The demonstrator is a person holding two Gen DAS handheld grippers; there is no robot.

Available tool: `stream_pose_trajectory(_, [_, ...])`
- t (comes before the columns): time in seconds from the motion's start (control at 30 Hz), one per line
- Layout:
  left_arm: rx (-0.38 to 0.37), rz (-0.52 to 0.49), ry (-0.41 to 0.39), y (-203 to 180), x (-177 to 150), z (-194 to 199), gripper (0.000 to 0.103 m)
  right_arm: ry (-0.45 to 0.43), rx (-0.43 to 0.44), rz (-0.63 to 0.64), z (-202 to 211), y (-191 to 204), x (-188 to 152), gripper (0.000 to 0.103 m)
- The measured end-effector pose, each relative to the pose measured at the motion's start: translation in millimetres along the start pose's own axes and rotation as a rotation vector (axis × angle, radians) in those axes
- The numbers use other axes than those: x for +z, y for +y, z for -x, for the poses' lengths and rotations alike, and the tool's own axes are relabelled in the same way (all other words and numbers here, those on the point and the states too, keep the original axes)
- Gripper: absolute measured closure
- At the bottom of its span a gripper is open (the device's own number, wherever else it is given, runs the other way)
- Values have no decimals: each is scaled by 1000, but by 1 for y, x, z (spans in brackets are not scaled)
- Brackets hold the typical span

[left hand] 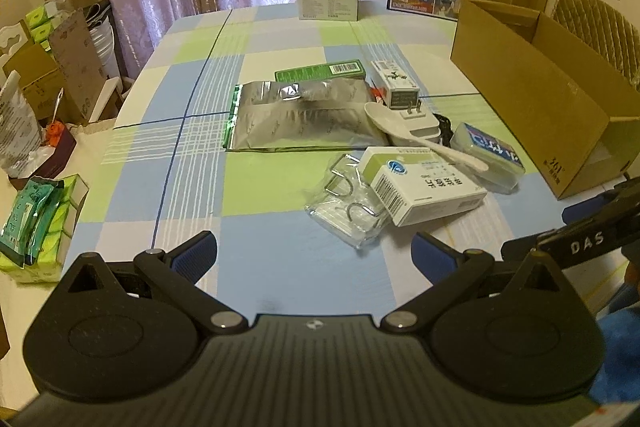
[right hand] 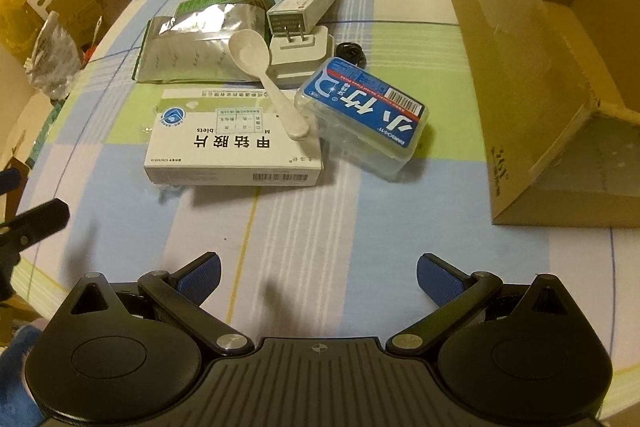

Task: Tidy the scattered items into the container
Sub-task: 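Reach the left tool to the clear hook bag and close on it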

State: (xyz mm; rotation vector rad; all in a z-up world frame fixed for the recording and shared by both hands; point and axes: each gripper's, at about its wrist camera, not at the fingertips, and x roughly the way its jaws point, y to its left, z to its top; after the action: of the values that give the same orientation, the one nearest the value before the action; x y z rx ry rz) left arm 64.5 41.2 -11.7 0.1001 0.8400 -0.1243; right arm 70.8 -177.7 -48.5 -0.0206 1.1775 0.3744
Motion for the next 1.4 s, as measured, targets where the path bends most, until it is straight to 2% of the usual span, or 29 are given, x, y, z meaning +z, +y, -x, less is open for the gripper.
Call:
stream_pose_trajectory(0.4, [-12,-80,43,0,0,-25,1,4,-1,-11,-8,0,8,2])
stream_pose_trajectory(0.83, [-40,-159,67,-4,2,-47,1,-10,-52,28,-15,-1,15,2])
stream_pose_trajectory(1.23, [-125,-277,44,-11,7,-57,1,-24,-84,46,-17,-6,17,2])
stream_pose_trajectory(1.4, [-165,-333,30,-13,8,-62,1,-71,-58,46,-12,-11,15,2])
